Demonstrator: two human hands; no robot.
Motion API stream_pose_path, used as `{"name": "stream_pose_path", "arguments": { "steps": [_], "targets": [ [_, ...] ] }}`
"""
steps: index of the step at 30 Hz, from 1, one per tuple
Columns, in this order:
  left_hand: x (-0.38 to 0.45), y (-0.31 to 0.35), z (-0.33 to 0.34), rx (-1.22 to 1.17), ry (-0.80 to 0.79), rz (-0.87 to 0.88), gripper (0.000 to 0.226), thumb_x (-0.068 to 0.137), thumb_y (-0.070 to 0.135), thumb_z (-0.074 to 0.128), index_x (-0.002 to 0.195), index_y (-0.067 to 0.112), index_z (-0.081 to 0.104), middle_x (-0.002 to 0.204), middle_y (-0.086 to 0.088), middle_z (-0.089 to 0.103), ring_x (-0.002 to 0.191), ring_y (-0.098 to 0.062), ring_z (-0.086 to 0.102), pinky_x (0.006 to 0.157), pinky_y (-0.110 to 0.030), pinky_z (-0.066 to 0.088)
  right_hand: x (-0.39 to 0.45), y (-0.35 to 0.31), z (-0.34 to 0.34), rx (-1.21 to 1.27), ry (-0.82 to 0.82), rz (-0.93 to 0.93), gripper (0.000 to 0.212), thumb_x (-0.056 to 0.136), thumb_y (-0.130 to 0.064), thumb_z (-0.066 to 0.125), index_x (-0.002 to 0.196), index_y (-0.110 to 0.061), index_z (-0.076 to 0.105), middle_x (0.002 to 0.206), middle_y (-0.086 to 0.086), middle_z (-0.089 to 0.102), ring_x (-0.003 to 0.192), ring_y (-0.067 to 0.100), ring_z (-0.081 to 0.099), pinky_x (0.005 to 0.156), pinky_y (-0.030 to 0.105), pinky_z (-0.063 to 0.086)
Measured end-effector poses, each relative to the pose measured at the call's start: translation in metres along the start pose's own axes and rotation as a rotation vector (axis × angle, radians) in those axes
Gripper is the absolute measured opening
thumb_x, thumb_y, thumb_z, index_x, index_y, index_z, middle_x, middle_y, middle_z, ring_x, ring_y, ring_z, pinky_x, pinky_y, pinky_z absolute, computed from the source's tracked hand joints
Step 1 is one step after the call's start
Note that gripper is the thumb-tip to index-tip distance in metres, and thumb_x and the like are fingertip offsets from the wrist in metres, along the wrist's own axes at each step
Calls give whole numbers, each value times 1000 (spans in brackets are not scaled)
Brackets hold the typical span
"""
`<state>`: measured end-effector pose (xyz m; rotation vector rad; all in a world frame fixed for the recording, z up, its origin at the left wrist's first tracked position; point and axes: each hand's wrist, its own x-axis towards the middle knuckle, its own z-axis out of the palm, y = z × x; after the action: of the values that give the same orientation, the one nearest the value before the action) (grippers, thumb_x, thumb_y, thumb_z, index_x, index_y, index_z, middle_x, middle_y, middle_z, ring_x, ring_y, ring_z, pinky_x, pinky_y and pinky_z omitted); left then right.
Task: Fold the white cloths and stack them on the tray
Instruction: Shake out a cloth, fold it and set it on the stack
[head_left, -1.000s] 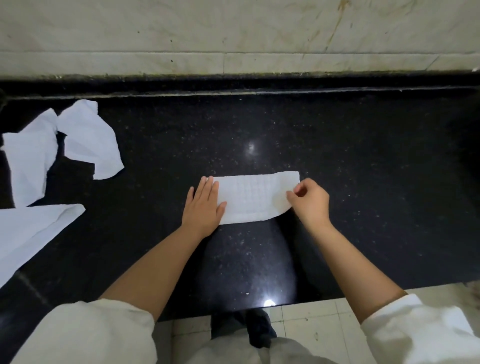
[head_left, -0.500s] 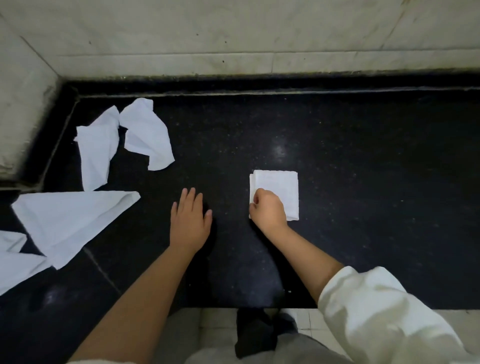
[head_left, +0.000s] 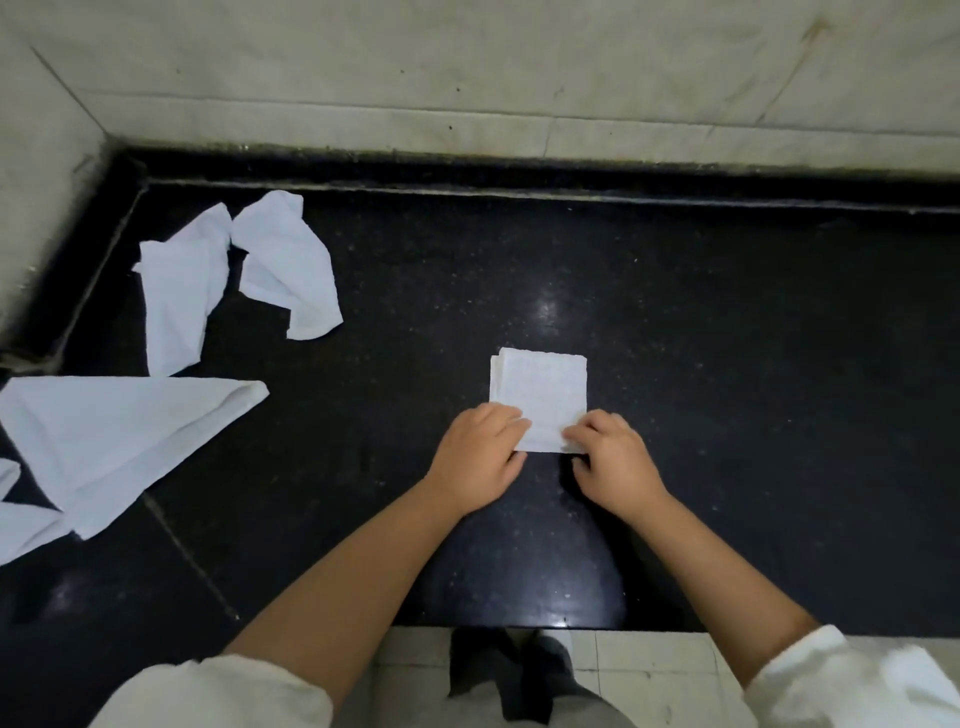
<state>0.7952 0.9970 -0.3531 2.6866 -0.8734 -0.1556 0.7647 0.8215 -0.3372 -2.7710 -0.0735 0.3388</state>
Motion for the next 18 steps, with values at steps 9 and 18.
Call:
{"name": "stream_pose_path", "arguments": {
  "steps": [9,18],
  "targets": [
    [12,0,-8,158,-218,50,31,60,28,84,85,14,72,86,2,69,82,-14,66,60,-19,50,12,1,4,-93,-53,-33,24,79,5,50,96,6,66,103,20,61,93,36,57,78,38,51],
    [38,15,-21,276,-104,81,65,32,9,87,81,17,46,56,2,60,33,-14,47,34,-14,16,6,7,-45,86,37,134,30,89,-7,44,112,-2,63,117,14,57,105,32,57,84,32,46]
  ]
}}
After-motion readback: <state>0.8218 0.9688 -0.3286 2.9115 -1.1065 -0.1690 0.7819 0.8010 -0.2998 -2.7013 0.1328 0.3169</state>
